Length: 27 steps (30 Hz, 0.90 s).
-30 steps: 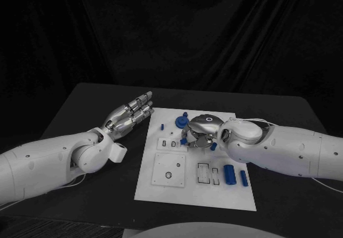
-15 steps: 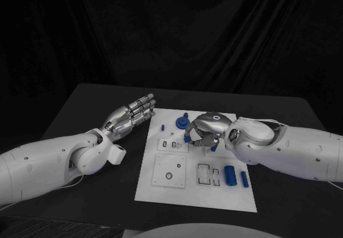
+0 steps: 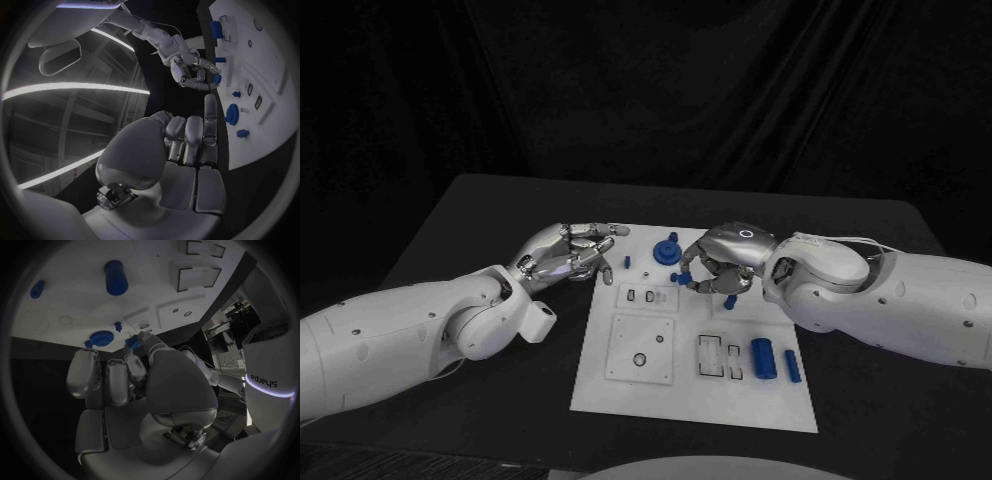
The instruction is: Assemble the parts on the task board
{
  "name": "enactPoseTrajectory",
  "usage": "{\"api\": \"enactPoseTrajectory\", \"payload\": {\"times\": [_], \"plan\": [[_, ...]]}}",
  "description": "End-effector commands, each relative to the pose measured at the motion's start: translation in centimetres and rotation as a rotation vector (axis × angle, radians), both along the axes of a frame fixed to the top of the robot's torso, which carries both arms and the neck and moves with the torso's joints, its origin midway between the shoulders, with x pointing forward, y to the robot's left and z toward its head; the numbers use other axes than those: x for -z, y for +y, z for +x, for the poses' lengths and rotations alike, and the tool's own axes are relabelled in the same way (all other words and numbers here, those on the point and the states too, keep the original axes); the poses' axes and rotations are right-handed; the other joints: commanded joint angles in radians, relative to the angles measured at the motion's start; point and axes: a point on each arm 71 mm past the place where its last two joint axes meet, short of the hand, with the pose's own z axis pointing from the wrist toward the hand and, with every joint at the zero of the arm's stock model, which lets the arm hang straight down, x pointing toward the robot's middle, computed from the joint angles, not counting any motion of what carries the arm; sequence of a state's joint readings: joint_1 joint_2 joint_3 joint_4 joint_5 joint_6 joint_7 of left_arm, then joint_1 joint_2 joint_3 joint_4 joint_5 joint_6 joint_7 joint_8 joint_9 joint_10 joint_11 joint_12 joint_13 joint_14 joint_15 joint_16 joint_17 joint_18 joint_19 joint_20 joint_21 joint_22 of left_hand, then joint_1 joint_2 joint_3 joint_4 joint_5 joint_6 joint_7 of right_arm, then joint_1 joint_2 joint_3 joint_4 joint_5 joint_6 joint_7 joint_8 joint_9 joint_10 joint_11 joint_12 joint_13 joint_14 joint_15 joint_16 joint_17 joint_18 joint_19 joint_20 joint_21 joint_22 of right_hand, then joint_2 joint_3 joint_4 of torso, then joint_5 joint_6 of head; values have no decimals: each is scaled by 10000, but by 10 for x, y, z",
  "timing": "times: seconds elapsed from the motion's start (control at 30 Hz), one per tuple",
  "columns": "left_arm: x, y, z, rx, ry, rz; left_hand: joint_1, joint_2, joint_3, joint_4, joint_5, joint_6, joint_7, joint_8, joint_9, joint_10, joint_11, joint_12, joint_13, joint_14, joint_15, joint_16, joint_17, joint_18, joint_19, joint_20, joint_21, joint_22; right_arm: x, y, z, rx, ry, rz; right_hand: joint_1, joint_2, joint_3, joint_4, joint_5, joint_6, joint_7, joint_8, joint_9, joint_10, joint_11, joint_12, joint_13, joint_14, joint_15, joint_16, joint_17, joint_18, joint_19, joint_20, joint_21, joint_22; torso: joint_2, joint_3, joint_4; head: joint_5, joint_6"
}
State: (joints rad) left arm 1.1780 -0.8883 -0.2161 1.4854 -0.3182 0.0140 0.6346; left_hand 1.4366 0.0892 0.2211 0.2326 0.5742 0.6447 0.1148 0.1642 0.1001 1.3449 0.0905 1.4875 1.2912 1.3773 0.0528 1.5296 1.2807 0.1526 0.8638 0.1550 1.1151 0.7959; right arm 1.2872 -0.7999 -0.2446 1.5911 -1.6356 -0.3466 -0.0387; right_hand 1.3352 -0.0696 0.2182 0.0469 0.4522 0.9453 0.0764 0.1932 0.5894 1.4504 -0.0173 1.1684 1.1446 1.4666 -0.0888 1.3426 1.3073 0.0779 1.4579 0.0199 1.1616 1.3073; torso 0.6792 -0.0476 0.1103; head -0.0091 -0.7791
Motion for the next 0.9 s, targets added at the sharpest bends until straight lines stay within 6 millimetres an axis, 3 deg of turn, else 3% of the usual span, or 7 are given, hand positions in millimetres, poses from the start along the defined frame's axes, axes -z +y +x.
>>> {"api": "enactPoseTrajectory", "payload": {"times": [0.03, 0.1, 0.13, 0.37, 0.9], "plan": [[4, -6, -3, 533, 62, 789, -139, -138, 190, 148, -49, 173, 82, 218, 62, 2259, -275, 833, 2796, 1935, -217, 412, 2901, -648, 2626, -217, 2677, 3698, 3, 2, 0, 130, 139, -211, -88, 27, 6, 41, -6, 180, -146, 114, 786, 1204, -143, 4024, 4262, 590, -31, -60, 443, -22, -20, -5, -54, 1634, -58, -15, -15, 7, -49], [7, -9, -3, 751, 99, 1083, -209, -156, 225, 157, -48, 266, 113, 322, 98, 2259, -304, 833, 2796, 1935, -259, 412, 2901, -850, 3627, -263, 3283, 4796, 3, 3, 0, 102, 150, -217, -88, 27, 6, 41, -6, 180, -146, 114, 786, 1204, -143, 4024, 4262, 590, -31, -60, 443, -22, -20, -5, -54, 1634, -83, -18, -32, 21, -81], [8, -11, -4, 883, 147, 1232, -291, -168, 252, 148, -35, 396, 161, 425, 135, 2259, -321, 833, 2796, 1935, -278, 412, 2901, -1039, 4599, -273, 3760, 5735, 3, 4, 0, 87, 153, -218, -88, 27, 7, 41, -8, 180, -146, 115, 787, 1204, -143, 4024, 4262, 588, -30, -68, 436, -21, -22, -5, -61, 1632, -85, -16, -35, 25, -87], [16, -23, -5, 1553, 658, 1783, -516, -222, 281, 103, -2, 493, 109, 447, 192, 2259, -385, 833, 2796, 1935, -370, 412, 2901, -1303, 6024, -286, 4287, 6944, 4, 6, 1, 42, 164, -226, -84, 31, 13, 40, -14, 182, -148, 119, 791, 1204, -140, 4024, 4262, 586, -29, -75, 430, -20, -24, -4, -67, 1631, -91, -16, -33, 45, -121], [33, -46, -6, 2559, 1643, 2386, -591, -239, 540, -63, 12, 42, 47, 90, 93, 2259, -431, 833, 2796, 1935, -405, 412, 2901, -1259, 5827, -308, 4249, 6830, 5, 10, 0, -15, 197, -237, -146, 29, 25, 84, -72, 206, -130, 133, 806, 1204, -28, 4024, 4262, 585, 34, -81, 426, -24, -27, 26, -80, 1627, -80, -16, -51, 39, -165]]}}
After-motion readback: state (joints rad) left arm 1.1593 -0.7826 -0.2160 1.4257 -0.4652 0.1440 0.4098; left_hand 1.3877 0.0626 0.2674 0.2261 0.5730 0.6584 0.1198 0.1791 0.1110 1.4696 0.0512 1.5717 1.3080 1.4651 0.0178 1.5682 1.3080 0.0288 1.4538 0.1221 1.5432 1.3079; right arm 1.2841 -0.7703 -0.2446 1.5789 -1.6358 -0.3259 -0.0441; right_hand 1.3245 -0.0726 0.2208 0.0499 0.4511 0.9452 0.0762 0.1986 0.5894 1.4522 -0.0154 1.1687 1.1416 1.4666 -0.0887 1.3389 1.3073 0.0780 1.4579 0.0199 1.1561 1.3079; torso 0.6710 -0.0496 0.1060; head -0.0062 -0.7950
